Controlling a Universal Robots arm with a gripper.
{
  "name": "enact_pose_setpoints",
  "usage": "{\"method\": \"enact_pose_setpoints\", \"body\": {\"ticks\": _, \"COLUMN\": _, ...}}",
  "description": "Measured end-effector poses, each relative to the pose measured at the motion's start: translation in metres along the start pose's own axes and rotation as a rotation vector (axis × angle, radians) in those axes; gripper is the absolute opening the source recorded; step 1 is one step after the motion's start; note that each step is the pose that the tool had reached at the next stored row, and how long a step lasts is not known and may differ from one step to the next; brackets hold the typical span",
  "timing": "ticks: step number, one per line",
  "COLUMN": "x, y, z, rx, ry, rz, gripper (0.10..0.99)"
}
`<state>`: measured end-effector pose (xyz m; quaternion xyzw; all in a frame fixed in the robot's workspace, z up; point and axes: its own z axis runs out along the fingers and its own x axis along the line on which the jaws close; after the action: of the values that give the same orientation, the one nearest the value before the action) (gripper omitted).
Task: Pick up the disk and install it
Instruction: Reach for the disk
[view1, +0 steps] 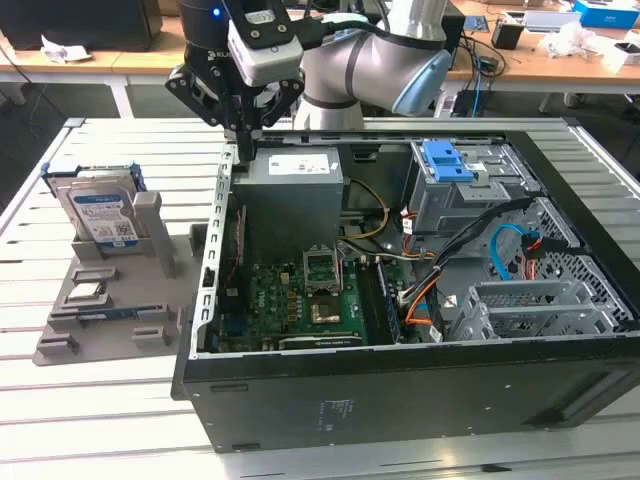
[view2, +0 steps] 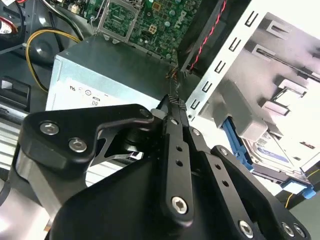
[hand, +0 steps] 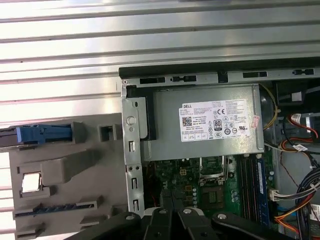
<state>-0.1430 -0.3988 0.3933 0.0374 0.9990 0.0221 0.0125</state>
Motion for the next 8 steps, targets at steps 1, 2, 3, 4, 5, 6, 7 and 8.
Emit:
{"method": "enact_pose_setpoints", "body": {"ticks": 1, "x": 0.0020, "y": -0.0001, "z": -0.0001, "rx": 0.000, "ry": 0.0000, "rz": 0.000, "gripper": 0.106}}
{"method": "enact_pose_setpoints", "body": {"ticks": 2, "x": 0.0032, "y": -0.0002, "z": -0.0001, "rx": 0.000, "ry": -0.0001, "rz": 0.000, "gripper": 0.106}}
{"method": "enact_pose_setpoints", "body": {"ticks": 3, "x": 0.0048, "y": -0.0004, "z": -0.0001, "rx": 0.000, "ry": 0.0000, "rz": 0.000, "gripper": 0.106}}
{"method": "enact_pose_setpoints", "body": {"ticks": 4, "x": 0.0060, "y": -0.0005, "z": -0.0001, "rx": 0.000, "ry": 0.0000, "rz": 0.000, "gripper": 0.106}}
{"method": "enact_pose_setpoints", "body": {"ticks": 5, "x": 0.0075, "y": -0.0006, "z": -0.0002, "rx": 0.000, "ry": 0.0000, "rz": 0.000, "gripper": 0.106}}
{"method": "enact_pose_setpoints", "body": {"ticks": 6, "x": 0.0087, "y": -0.0006, "z": -0.0003, "rx": 0.000, "ry": 0.0001, "rz": 0.000, "gripper": 0.106}}
{"method": "enact_pose_setpoints", "body": {"ticks": 7, "x": 0.0103, "y": -0.0008, "z": -0.0003, "rx": 0.000, "ry": 0.0000, "rz": 0.000, "gripper": 0.106}}
{"method": "enact_pose_setpoints", "body": {"ticks": 8, "x": 0.0115, "y": -0.0009, "z": -0.0003, "rx": 0.000, "ry": 0.0000, "rz": 0.000, "gripper": 0.106}}
